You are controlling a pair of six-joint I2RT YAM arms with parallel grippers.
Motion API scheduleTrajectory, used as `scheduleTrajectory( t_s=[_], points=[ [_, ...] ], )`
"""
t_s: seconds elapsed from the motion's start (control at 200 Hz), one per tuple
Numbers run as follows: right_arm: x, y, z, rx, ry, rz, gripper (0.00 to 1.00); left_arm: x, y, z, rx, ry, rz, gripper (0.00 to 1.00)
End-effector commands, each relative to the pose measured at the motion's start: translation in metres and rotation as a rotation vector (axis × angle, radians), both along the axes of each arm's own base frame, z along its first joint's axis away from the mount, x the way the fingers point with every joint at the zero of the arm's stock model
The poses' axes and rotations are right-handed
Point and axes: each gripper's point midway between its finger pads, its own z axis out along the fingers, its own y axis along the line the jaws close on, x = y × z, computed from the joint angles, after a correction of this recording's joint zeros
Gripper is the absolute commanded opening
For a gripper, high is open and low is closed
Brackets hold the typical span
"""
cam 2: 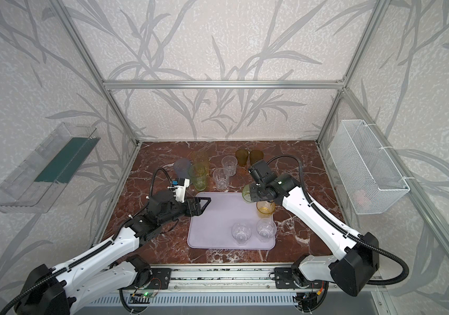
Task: Place the glasses into the tray
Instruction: Place the glass on the tray.
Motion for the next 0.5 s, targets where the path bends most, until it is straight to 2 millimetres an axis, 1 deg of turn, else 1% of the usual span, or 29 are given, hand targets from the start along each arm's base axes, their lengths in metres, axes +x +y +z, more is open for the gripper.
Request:
scheduleTrajectory(
  t_s=[0.0, 0.095, 0.195, 0.35, 0.495],
  points=[
    [-0.010, -0.008, 0.014, -0.036, -0.013, 0.013, 0.00, -0.002, 0.006, 0.005, 0.001, -0.037, 0.018, 0.99],
    [-0.015, 0.000, 0.018, -0.010, -0.019, 0.037, 0.00, -0.002, 0.013, 0.011, 0.009, -0.068, 0.043, 0.99],
    [-0.015, 0.007, 0.025, -0.003, -0.038, 0.063, 0.00, -0.001, 0.017, 0.017, 0.014, -0.099, 0.060, 0.99],
    [-0.010, 0.016, 0.031, -0.014, -0.061, 0.085, 0.00, -0.003, 0.010, 0.026, -0.024, -0.139, 0.020, 0.99],
    [-0.001, 0.022, 0.026, -0.039, -0.071, 0.099, 0.00, 0.000, 0.009, 0.026, -0.066, -0.136, 0.040, 0.99]
  ],
)
